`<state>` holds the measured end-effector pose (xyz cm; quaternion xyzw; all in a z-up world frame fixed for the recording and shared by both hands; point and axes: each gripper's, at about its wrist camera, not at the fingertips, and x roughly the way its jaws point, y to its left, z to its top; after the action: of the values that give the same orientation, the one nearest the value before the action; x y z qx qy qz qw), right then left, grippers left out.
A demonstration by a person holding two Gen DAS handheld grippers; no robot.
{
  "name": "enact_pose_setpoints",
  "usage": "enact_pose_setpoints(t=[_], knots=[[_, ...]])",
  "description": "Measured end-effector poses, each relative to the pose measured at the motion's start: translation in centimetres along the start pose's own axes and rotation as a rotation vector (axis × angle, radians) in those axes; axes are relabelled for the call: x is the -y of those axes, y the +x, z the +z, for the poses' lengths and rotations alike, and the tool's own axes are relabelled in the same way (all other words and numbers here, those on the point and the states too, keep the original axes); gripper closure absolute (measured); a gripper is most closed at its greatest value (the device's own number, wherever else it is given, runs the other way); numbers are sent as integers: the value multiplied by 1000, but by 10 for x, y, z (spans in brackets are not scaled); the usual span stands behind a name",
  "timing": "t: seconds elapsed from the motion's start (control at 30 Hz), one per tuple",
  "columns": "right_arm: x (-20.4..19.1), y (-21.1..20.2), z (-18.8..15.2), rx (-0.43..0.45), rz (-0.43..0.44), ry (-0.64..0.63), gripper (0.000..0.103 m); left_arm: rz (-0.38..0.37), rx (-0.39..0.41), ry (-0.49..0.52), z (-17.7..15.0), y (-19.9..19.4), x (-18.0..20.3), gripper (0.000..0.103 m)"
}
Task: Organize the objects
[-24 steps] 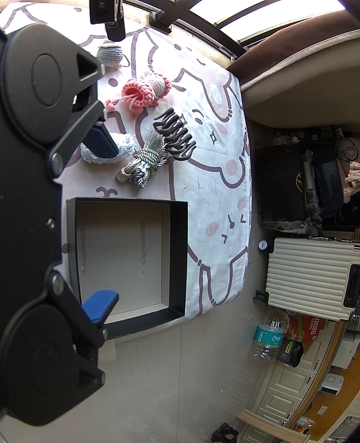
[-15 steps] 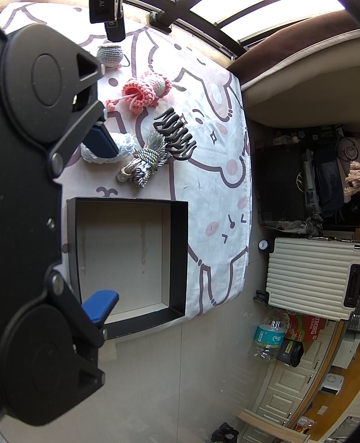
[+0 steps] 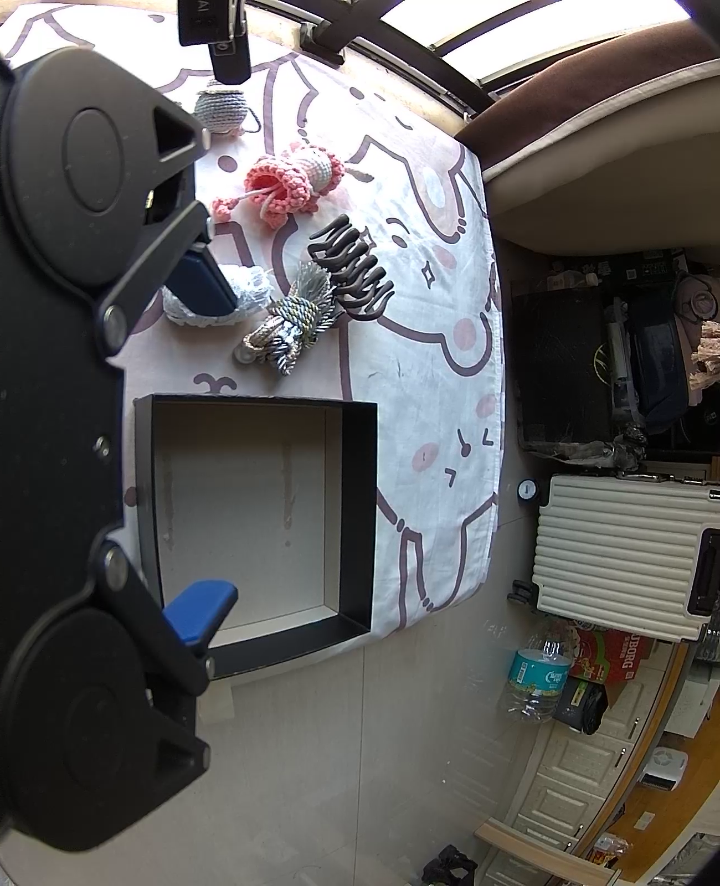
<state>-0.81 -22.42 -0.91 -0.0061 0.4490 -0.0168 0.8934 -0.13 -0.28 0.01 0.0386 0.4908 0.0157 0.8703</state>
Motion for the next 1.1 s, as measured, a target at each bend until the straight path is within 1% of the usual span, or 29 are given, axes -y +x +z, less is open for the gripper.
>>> enact_pose_setpoints(t=[1.1], knots=[[1, 1, -1, -2, -1, -1, 0, -3, -3, -1, -1, 0, 1, 0]])
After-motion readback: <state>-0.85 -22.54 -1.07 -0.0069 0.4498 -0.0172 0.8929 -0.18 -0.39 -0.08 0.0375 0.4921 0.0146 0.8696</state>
